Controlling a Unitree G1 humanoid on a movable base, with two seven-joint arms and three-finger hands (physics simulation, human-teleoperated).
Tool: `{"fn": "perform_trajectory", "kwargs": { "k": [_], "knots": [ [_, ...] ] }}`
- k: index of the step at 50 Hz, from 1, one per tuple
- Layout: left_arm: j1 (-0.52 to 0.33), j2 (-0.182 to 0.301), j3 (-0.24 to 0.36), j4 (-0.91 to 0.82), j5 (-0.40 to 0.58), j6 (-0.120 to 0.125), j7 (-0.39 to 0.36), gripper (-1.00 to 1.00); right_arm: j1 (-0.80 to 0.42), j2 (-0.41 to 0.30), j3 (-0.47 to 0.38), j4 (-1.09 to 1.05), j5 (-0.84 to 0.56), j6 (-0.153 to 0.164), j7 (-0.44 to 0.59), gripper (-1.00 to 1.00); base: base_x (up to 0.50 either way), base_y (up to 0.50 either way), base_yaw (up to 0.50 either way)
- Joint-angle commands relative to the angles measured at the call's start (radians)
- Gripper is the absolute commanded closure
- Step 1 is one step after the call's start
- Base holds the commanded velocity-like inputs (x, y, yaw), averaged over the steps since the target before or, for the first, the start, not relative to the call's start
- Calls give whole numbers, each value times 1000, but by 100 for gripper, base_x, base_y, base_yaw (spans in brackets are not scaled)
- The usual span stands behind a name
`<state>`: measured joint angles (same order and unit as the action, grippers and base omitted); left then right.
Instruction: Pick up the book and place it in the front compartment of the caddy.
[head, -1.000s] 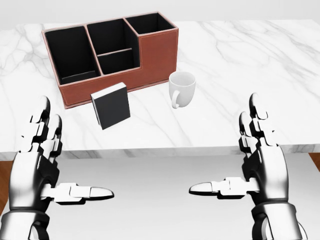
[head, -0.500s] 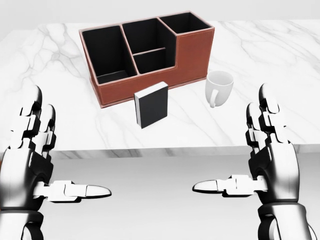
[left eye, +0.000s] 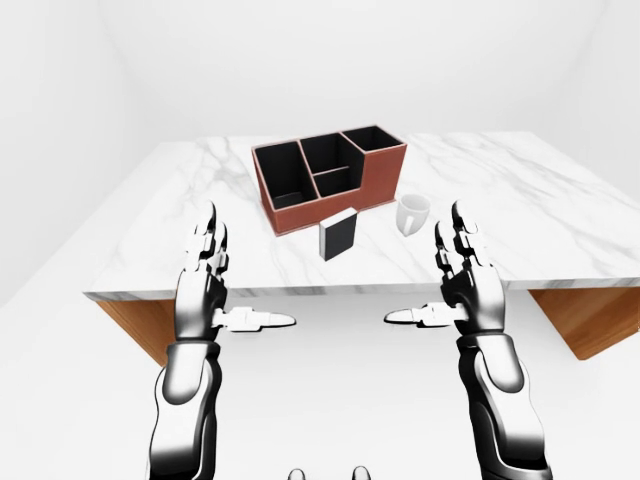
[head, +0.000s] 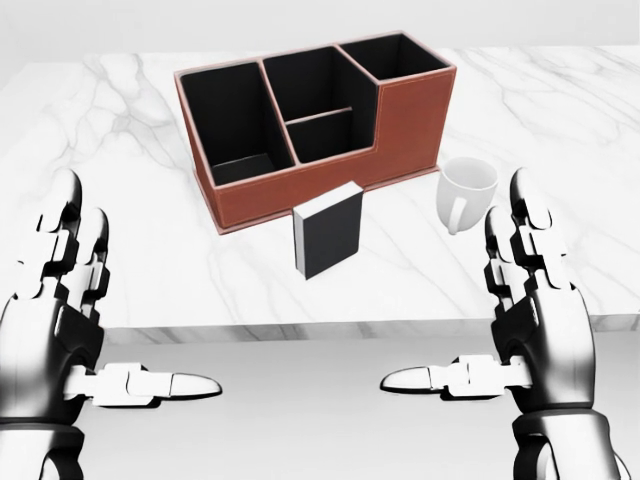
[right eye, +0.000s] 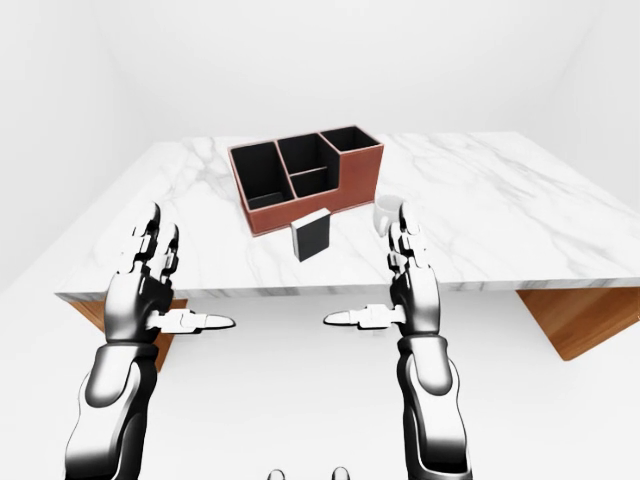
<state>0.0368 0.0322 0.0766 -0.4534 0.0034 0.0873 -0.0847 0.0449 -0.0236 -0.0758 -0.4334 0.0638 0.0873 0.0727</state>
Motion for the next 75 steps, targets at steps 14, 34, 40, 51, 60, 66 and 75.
{"fn": "perform_trajectory", "kwargs": {
  "k": [14,34,40,51,60,66,75],
  "knots": [
    [-6,-2,1,0,-3,0,-3,-100,-1,-2,0,-12,9,0,11,-100,50,-4,0],
    [-7,-1,4,-15,-6,0,-2,-100,1,-1,2,-14,1,0,10,-100,50,0,0],
    [-6,-1,2,-10,-4,0,-3,-100,5,0,6,-13,-3,0,11,-100,50,16,0],
    [-5,-2,0,-1,-3,0,-3,-100,6,1,14,-5,-9,0,14,-100,42,25,0],
    [-7,-1,2,6,-3,0,-4,-100,9,2,12,-30,0,0,16,-100,21,-2,0],
    [-5,-2,0,2,-2,0,-3,-100,9,2,20,-7,-23,0,8,-100,25,-3,0],
    [-5,-2,0,5,-2,0,-3,-100,8,2,23,6,-32,0,8,-100,0,0,0]
  ]
}}
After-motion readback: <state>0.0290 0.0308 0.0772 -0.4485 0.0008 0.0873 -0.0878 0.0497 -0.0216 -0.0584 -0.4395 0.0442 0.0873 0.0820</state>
